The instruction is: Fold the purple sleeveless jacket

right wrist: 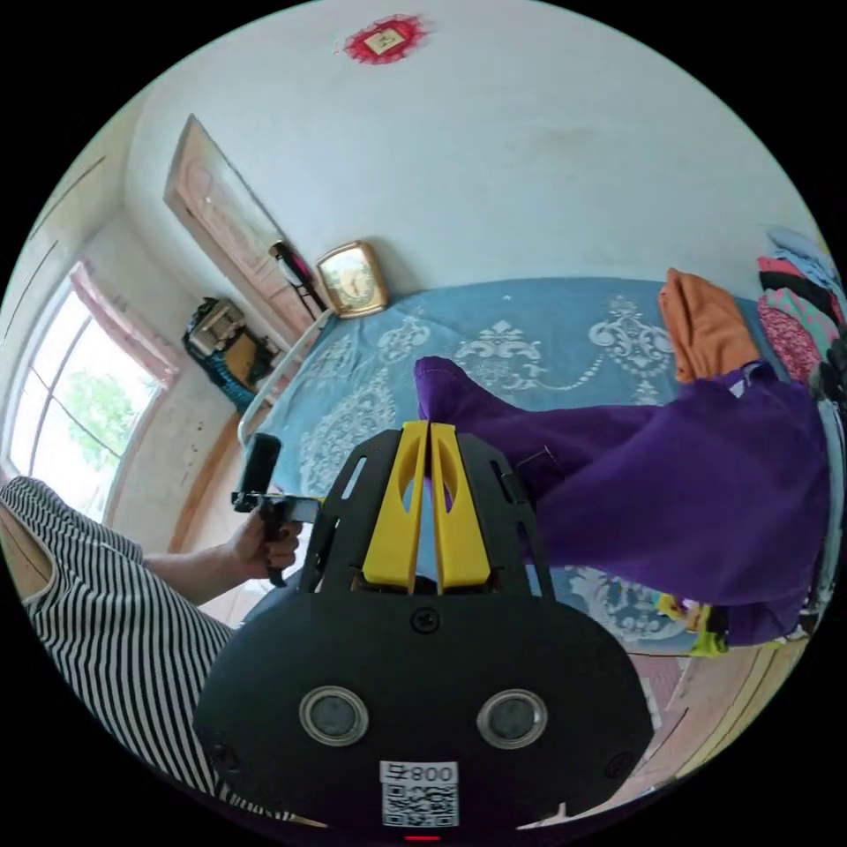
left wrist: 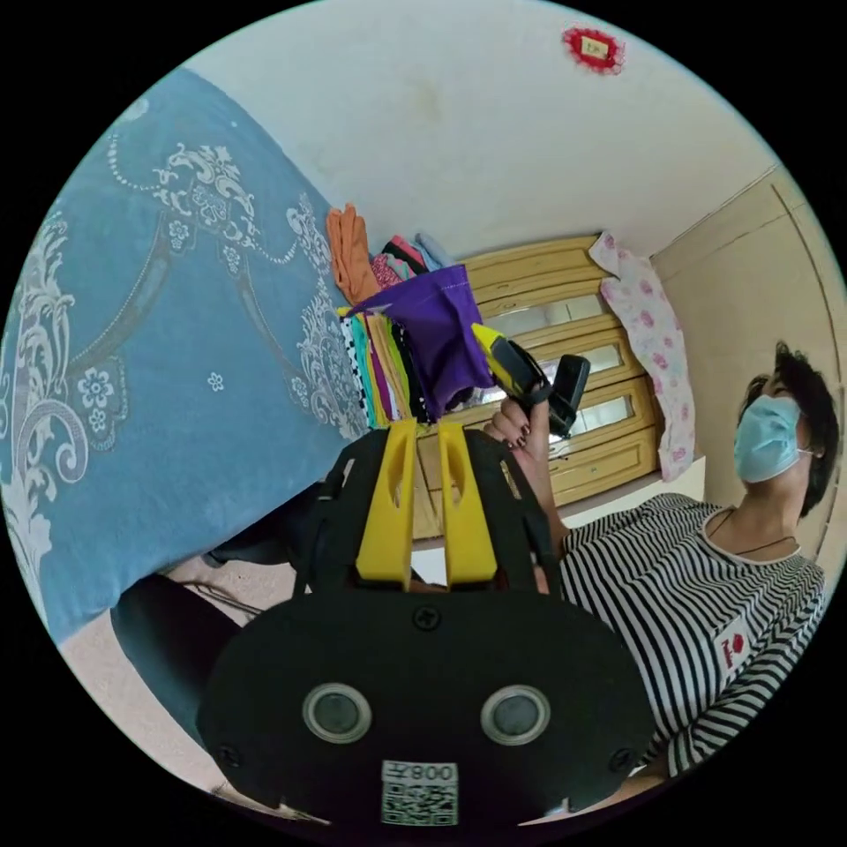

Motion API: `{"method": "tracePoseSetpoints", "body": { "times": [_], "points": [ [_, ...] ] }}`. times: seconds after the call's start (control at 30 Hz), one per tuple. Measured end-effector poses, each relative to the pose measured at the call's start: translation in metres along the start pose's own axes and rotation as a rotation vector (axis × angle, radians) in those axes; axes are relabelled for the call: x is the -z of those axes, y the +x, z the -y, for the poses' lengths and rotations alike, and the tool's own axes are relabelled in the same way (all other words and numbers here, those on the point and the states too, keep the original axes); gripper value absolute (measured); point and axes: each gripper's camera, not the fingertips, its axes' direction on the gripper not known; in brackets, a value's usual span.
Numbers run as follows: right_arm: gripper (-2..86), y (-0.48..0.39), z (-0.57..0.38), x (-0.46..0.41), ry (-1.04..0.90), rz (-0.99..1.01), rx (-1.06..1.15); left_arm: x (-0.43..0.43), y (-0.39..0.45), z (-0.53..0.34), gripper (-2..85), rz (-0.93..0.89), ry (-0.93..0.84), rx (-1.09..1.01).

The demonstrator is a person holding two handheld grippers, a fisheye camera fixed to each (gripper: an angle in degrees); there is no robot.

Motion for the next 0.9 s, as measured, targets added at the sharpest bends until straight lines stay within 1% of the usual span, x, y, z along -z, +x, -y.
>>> {"method": "tracePoseSetpoints", "body": {
  "times": [0.03,0.13,0.2,0.23,0.33,0.4,0.43,0.5,0.6,0.7,0.77,0.9],
  "points": [
    [0.1,-0.007,0.0,-0.004,-0.005,0.018,0.016,0.009,0.004,-0.001,4.6,-0.007,0.022,0.004],
    [0.1,-0.04,0.0,-0.026,-0.031,0.103,0.091,0.06,0.025,-0.007,5.1,-0.023,0.165,0.027],
    [0.1,-0.068,0.002,-0.047,-0.057,0.2,0.156,0.104,0.04,-0.016,5.3,-0.038,0.284,0.049],
    [0.1,-0.076,0.002,-0.053,-0.067,0.227,0.178,0.114,0.044,-0.018,5.4,-0.037,0.308,0.052],
    [0.1,-0.116,0.004,-0.09,-0.134,0.349,0.273,0.16,0.066,-0.031,5.6,0.028,0.392,0.065],
    [0.1,-0.149,0.0,-0.125,-0.216,0.463,0.36,0.192,0.082,-0.044,5.7,0.088,0.453,0.089],
    [0.1,-0.156,-0.003,-0.135,-0.243,0.494,0.373,0.199,0.085,-0.048,5.6,0.102,0.47,0.098],
    [0.1,-0.176,-0.016,-0.177,-0.356,0.58,0.408,0.225,0.096,-0.061,5.4,0.164,0.531,0.141],
    [0.1,-0.165,-0.033,-0.222,-0.437,0.585,0.34,0.242,0.106,-0.071,4.5,0.264,0.551,0.213],
    [0.1,-0.13,-0.042,-0.247,-0.492,0.637,0.23,0.24,0.108,-0.068,4.2,0.261,0.527,0.239],
    [0.2,-0.109,-0.042,-0.249,-0.481,0.664,0.199,0.235,0.106,-0.063,4.2,0.246,0.51,0.252],
    [0.2,-0.06,-0.04,-0.242,-0.429,0.631,0.115,0.222,0.104,-0.048,4.6,0.212,0.476,0.272]
  ]
}}
